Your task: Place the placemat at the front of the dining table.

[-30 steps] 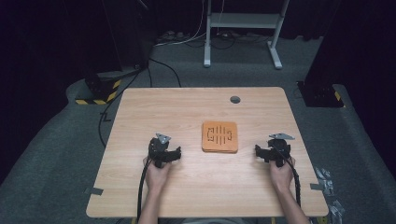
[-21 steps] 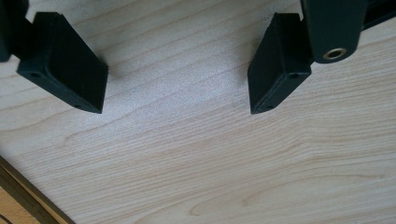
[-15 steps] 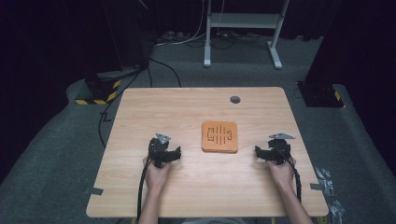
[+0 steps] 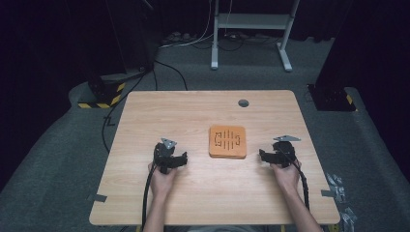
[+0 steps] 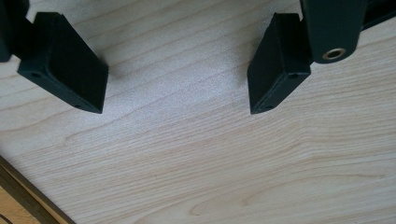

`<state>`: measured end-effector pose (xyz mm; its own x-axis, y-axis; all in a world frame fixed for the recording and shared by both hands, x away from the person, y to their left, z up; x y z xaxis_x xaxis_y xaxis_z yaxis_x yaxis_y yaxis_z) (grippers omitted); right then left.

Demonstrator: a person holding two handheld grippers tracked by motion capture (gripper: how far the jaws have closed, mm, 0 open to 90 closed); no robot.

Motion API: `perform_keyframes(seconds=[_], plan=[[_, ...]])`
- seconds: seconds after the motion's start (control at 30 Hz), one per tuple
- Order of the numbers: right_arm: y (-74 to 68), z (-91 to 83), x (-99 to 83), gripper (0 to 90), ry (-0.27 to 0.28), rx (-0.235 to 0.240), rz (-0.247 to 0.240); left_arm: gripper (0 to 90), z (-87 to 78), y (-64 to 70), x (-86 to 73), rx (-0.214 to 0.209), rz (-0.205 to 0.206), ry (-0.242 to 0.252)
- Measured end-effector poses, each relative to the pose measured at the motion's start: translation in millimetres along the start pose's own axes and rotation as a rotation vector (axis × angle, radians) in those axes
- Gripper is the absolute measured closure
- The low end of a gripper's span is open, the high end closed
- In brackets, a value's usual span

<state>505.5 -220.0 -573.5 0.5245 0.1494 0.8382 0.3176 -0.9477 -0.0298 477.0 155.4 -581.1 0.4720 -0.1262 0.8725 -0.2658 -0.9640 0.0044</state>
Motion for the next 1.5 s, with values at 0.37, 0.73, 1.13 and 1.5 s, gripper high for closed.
perform_keyframes(seconds=[0.37,0.73,1.13,1.5], plan=[[-14.2,8.3,5.2,19.8,-0.012,0.018,-0.011,20.6,0.1,-0.1,0.0,-0.002,0.0,0.001],[-22.7,17.1,8.7,21.5,-0.01,0.038,0.021,20.5,0.0,-0.1,0.0,-0.002,0.0,0.0],[-26.5,23.1,18.9,22.2,-0.004,0.046,0.025,20.6,0.1,-0.1,0.0,-0.002,0.0,0.001],[-27.6,26.8,20.3,23.0,-0.003,0.054,0.03,20.6,0.1,-0.1,0.1,-0.002,0.0,0.001]])
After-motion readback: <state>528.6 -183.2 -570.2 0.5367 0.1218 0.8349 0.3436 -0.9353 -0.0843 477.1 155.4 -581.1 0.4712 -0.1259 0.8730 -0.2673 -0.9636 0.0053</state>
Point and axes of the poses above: each handheld gripper's, and its own axes: z roughly forward along the jaws, x roughly out of its top, y roughly to its right, the point moved 8 cm from there along z, roughly forward along the jaws, and after that the axes turned 13 degrees about y, right-handed, at the moved point
